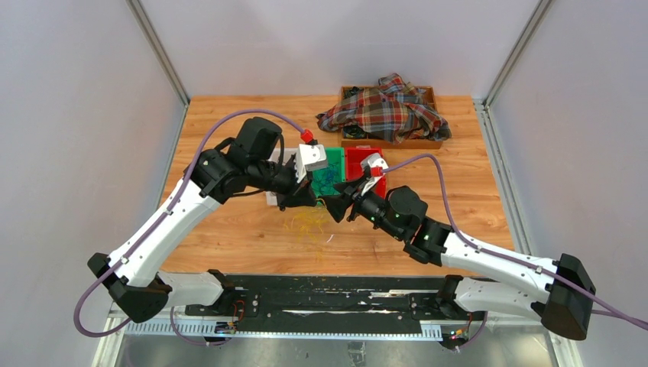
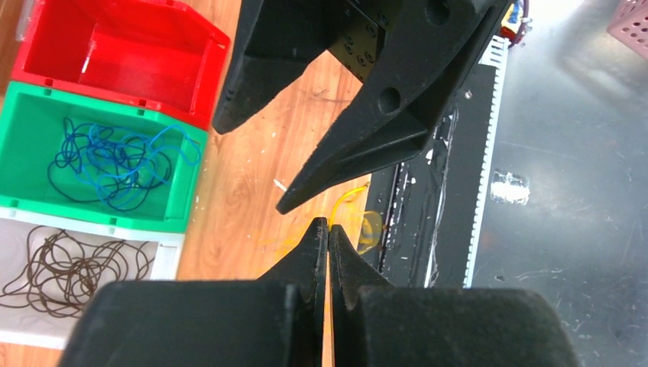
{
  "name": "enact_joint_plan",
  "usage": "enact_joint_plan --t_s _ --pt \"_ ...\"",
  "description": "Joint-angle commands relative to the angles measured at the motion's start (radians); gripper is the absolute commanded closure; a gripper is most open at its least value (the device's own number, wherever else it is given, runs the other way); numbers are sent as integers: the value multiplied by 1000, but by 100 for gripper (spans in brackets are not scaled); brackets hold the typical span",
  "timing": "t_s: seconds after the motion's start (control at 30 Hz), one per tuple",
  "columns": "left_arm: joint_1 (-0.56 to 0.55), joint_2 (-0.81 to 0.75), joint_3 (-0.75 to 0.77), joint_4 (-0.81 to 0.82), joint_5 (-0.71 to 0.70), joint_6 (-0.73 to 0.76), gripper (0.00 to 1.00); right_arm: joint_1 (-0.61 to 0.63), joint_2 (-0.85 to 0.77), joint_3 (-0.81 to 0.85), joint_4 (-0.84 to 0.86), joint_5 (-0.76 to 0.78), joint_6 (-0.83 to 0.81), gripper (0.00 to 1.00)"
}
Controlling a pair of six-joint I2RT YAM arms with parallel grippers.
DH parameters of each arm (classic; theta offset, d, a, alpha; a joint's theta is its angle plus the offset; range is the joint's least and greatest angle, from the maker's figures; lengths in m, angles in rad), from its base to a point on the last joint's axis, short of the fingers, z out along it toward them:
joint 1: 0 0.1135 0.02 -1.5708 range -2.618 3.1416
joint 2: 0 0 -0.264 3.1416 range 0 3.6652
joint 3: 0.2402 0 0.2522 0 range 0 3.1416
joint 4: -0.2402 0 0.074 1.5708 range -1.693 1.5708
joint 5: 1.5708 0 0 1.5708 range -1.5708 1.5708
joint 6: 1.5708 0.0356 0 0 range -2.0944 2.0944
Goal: Untangle the cables
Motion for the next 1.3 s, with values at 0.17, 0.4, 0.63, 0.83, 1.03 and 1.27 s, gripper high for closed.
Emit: enact_joint_plan --t_s 0.17,0.4,0.63,0.83,1.03,1.27 --pt "-9 -19 30 10 47 -9 99 58 35 -9 120 162 -28 45" --pt "-10 -31 55 12 -45 43 99 59 -114 -114 59 239 2 39" --pt "-15 -18 68 12 -119 51 99 59 -253 -205 69 166 22 29" --pt "-21 -4 88 12 -146 44 99 59 -204 -160 113 -51 6 25" --pt "-26 -2 76 17 -210 41 99 65 -78 -109 239 -54 -10 26" --pt "-27 -24 40 15 -229 54 99 92 -25 -52 253 144 -61 30"
